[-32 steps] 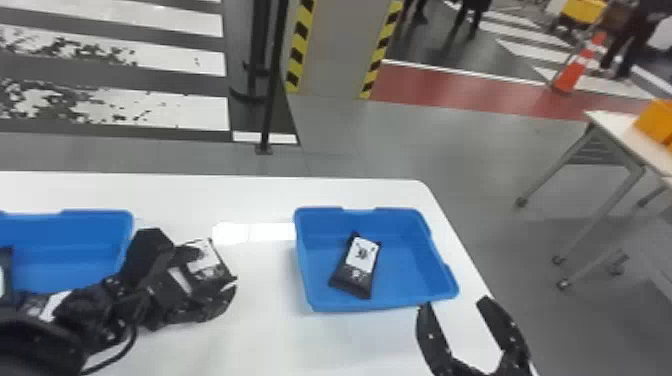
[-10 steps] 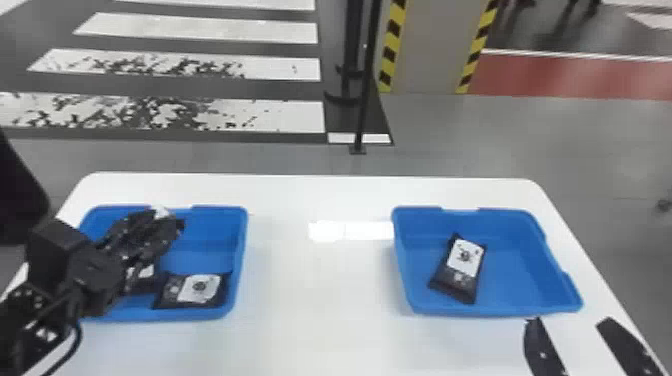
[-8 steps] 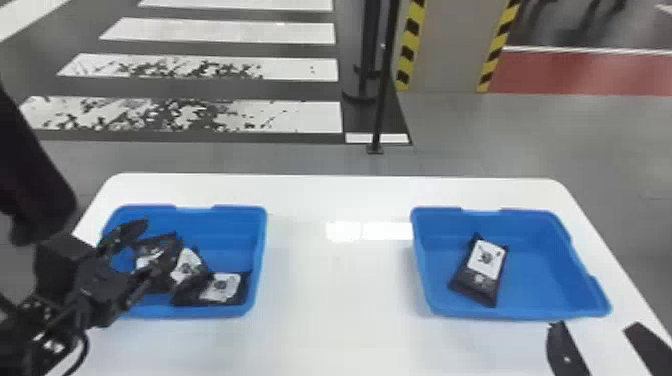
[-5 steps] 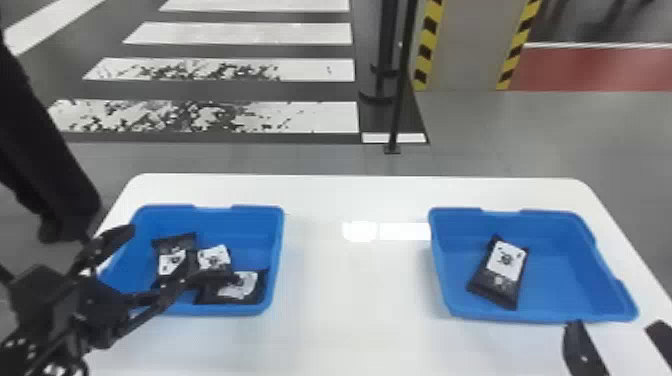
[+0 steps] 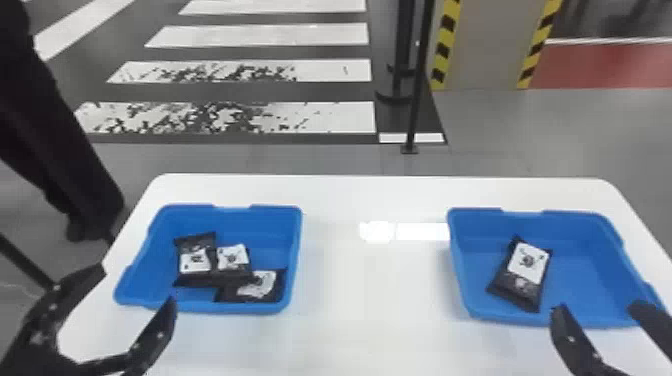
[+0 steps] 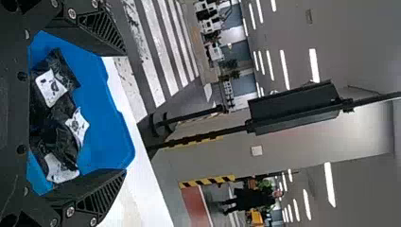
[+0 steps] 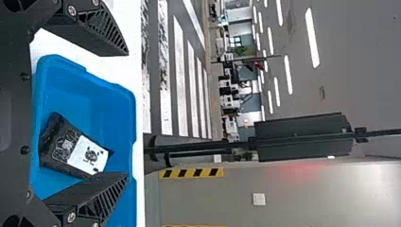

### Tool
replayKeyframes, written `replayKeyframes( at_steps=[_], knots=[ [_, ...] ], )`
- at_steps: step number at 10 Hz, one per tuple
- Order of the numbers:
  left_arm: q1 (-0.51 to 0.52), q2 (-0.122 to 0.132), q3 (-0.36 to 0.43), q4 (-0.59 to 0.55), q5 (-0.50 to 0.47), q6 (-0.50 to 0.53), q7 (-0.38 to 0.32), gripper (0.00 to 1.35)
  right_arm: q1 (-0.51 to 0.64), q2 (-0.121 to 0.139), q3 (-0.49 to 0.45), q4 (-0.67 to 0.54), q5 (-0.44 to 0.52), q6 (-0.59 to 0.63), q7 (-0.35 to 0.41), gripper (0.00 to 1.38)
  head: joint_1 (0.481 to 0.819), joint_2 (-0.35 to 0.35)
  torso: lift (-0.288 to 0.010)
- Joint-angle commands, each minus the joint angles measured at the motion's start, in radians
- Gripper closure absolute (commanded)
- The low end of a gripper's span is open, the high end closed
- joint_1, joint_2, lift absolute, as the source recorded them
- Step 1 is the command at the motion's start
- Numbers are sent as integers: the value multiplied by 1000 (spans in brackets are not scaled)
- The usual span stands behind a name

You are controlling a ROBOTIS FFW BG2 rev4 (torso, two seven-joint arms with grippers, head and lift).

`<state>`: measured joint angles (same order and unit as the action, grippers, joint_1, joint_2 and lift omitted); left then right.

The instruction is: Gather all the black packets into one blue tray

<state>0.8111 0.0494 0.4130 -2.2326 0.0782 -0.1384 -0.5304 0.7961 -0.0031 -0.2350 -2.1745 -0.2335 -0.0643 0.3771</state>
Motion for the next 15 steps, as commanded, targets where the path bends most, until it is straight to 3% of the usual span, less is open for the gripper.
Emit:
replayKeyframes(
  at_steps=[1,3,6,8,11,13,15],
  knots=[
    [87,0,-2,-7,81,-46,0,162,-45,4,0,-36,14,143,28,117,695,64,-110],
    [156,1,-24,-12,129,-70,-7,162,-124,-8,0,-53,18,322,60,124,695,85,-110],
    [215,7,-54,-12,199,-119,-11,162,-315,-18,-16,58,68,572,151,124,695,84,-110],
    [203,17,-66,-12,199,-112,-11,162,-426,-40,-8,151,96,666,167,124,695,77,-110],
    [193,24,-76,-12,197,-102,-11,162,-590,-91,48,320,96,734,194,125,695,66,-110],
    [185,33,-86,-12,197,-100,-11,162,-642,-103,48,391,108,734,197,125,695,73,-110],
    [185,33,-86,-12,199,-97,-11,162,-617,-104,14,352,148,734,192,124,695,50,-110]
  ],
)
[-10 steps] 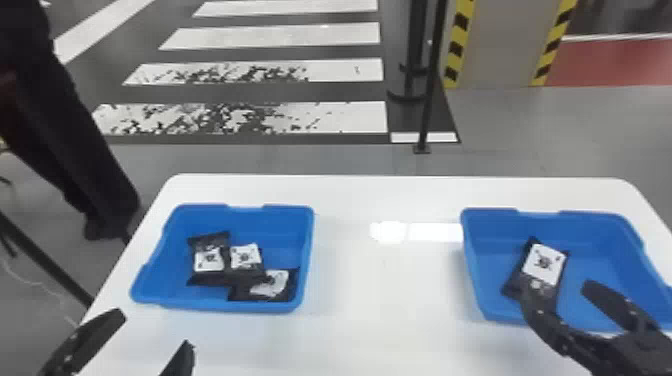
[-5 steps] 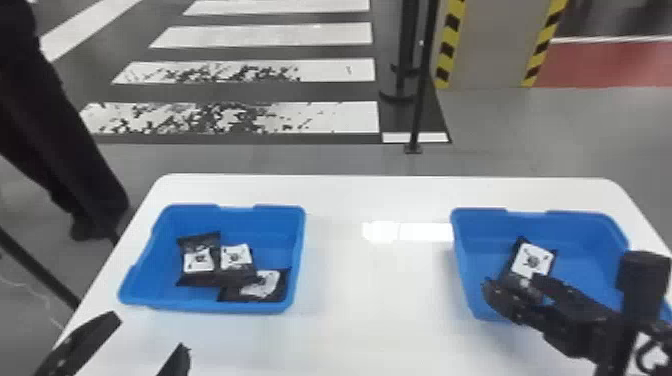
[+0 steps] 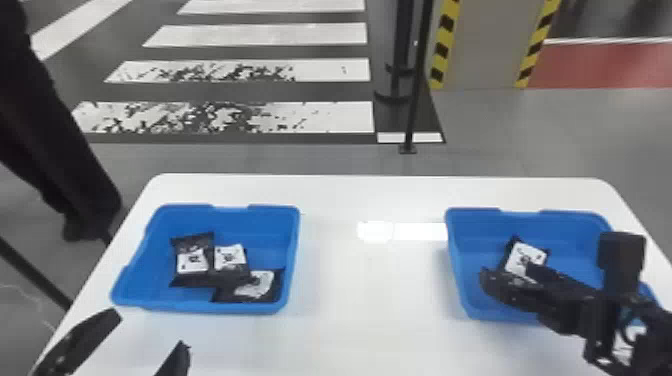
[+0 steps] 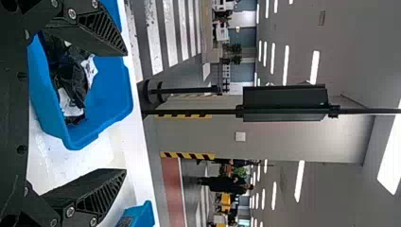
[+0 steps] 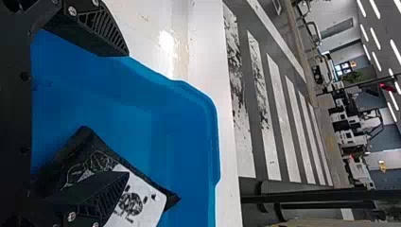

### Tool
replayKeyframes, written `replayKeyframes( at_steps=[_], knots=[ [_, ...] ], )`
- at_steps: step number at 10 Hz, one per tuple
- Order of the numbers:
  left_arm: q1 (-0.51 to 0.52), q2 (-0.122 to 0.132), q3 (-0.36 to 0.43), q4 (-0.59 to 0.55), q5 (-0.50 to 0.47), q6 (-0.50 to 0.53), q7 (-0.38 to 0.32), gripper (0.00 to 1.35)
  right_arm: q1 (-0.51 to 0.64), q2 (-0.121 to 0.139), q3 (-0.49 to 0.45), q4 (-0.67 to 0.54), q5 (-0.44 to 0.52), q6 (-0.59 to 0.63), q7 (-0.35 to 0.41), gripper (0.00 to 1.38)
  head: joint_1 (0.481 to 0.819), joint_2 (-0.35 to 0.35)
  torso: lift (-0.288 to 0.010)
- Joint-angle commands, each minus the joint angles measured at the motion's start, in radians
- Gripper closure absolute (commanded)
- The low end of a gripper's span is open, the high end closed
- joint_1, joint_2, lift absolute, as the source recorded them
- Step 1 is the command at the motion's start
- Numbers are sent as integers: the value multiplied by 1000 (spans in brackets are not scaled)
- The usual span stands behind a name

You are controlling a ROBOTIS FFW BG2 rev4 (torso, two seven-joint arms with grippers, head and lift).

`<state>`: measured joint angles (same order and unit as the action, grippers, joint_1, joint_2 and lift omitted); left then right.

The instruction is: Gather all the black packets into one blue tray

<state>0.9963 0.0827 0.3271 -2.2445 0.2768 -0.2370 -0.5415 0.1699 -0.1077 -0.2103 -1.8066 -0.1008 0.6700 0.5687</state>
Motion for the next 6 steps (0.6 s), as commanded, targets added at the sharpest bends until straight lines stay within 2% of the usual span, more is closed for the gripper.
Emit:
replayKeyframes(
  at_steps=[1,3,6],
  knots=[
    [0,0,0,0,-2,4,0,162,17,5,-15,-33,25,0,-15,122,695,30,-110],
    [-5,5,-8,0,-10,11,0,162,-20,3,-19,28,55,0,-24,122,695,9,-110],
    [-10,5,-8,2,-16,19,0,162,-116,-21,-19,161,115,0,-24,121,695,-26,-110]
  ],
)
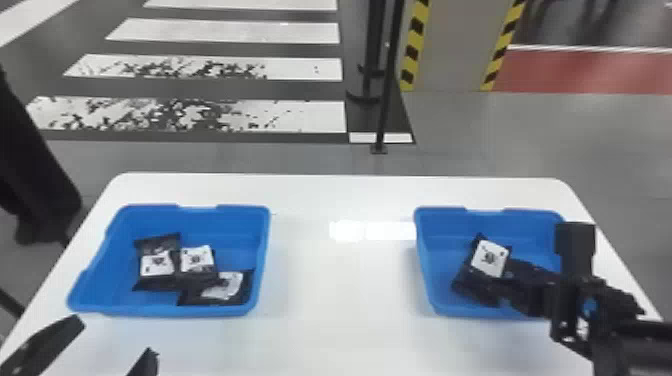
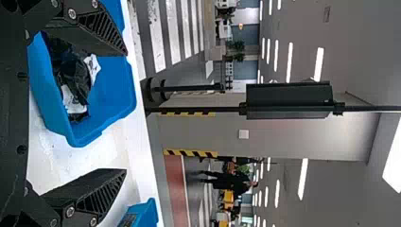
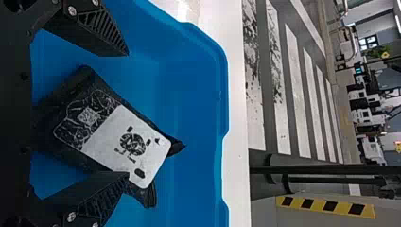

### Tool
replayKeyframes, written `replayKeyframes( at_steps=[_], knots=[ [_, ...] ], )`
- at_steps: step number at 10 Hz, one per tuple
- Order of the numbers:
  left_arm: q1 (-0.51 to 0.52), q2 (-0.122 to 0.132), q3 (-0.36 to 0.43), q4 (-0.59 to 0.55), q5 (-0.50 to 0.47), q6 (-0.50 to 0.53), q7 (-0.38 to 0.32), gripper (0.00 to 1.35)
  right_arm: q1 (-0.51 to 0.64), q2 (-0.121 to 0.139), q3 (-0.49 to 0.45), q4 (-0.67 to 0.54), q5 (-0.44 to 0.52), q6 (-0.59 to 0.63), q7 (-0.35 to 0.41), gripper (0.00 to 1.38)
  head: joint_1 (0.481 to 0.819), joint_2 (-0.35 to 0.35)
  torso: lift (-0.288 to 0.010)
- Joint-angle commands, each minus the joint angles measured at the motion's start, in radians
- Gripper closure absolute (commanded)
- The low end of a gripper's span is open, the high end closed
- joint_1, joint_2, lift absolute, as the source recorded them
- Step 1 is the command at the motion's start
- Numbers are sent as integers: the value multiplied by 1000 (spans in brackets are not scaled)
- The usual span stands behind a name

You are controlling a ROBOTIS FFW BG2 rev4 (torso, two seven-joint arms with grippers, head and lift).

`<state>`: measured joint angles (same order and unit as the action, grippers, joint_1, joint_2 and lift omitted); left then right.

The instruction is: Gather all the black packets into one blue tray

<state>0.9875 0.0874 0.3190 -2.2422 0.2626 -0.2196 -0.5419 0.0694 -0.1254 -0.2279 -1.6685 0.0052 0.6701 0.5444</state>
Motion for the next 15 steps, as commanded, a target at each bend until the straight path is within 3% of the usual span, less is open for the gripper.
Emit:
replayKeyframes(
  at_steps=[1,4,5,6,10,12,15],
  knots=[
    [-3,0,0,0,-1,6,-1,162,-35,-10,-1,45,23,5,-3,119,695,-38,-110],
    [-13,0,0,12,-3,13,-9,162,-50,-13,-1,82,45,59,-6,147,695,-65,-110],
    [-16,0,0,12,-3,13,-10,162,-52,-14,-1,89,45,76,-6,303,695,-67,-110],
    [-18,0,0,15,-3,13,-10,162,-55,-16,1,94,45,81,-6,654,695,-69,-110],
    [-23,0,-2,17,-5,16,-13,162,-60,-14,-1,82,55,81,-17,1283,695,-74,-110],
    [-28,6,-6,17,-7,21,-16,162,-38,-8,-27,40,71,22,-23,1279,695,-80,-110],
    [-43,12,-8,17,-3,43,-27,162,88,12,-69,-227,120,27,-32,1279,695,-117,-110]
  ],
)
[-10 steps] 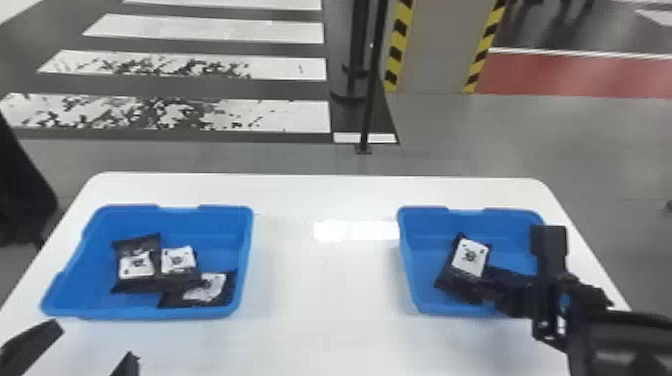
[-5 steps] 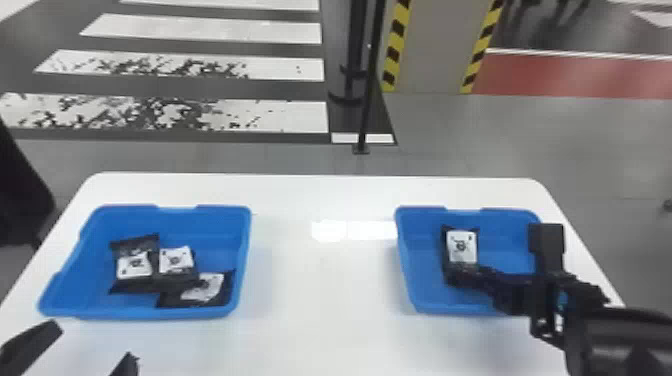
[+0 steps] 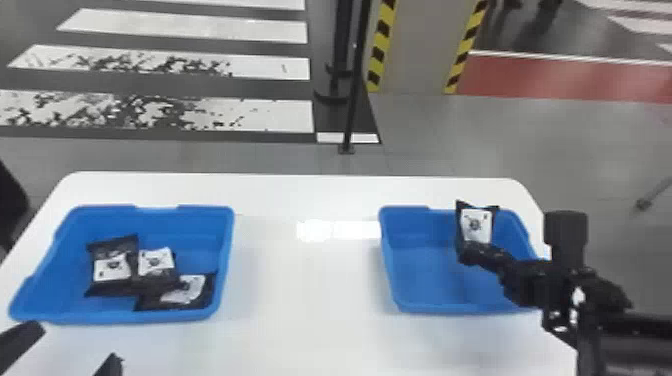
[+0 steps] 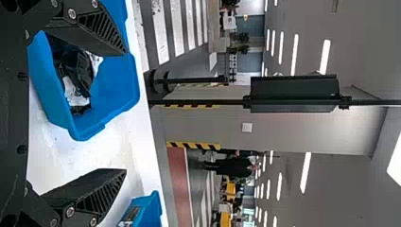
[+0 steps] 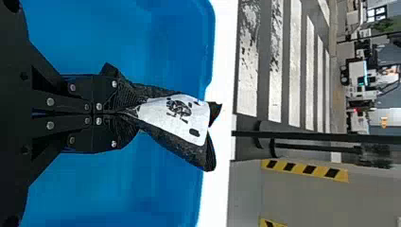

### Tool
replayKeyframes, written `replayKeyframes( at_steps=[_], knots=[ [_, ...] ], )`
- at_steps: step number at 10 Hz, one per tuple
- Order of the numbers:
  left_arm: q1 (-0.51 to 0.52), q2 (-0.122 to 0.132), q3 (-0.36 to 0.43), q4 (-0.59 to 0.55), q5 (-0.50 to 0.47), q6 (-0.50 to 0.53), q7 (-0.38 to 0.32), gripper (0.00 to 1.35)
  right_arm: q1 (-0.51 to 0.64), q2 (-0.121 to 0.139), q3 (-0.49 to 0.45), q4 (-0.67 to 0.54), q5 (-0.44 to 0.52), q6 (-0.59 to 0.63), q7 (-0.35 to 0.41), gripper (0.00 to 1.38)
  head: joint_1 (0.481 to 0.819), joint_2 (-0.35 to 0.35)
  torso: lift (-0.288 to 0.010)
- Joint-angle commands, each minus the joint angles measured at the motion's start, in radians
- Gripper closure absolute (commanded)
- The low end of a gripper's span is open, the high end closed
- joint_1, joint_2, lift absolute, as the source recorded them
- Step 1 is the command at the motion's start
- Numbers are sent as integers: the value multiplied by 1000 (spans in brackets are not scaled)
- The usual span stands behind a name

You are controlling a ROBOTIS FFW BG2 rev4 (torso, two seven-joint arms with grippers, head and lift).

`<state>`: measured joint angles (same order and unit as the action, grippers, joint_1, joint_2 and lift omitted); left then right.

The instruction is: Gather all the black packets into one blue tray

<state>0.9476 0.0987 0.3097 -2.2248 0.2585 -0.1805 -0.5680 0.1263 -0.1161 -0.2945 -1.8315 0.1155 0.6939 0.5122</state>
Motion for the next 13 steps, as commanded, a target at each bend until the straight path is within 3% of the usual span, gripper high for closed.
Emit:
replayKeyframes(
  at_steps=[1,4,7,13],
  knots=[
    [-13,1,3,0,3,14,-7,162,80,7,3,-168,22,18,2,1279,695,-131,-110],
    [-59,24,-25,0,43,82,-44,162,200,3,157,-361,0,20,55,1279,695,-87,-110],
    [-157,44,-74,0,75,151,-79,162,252,4,251,-455,-22,23,106,1279,695,44,-110],
    [-378,76,-164,20,200,463,-145,162,232,-34,404,-494,26,6,243,1279,695,122,-110]
  ],
)
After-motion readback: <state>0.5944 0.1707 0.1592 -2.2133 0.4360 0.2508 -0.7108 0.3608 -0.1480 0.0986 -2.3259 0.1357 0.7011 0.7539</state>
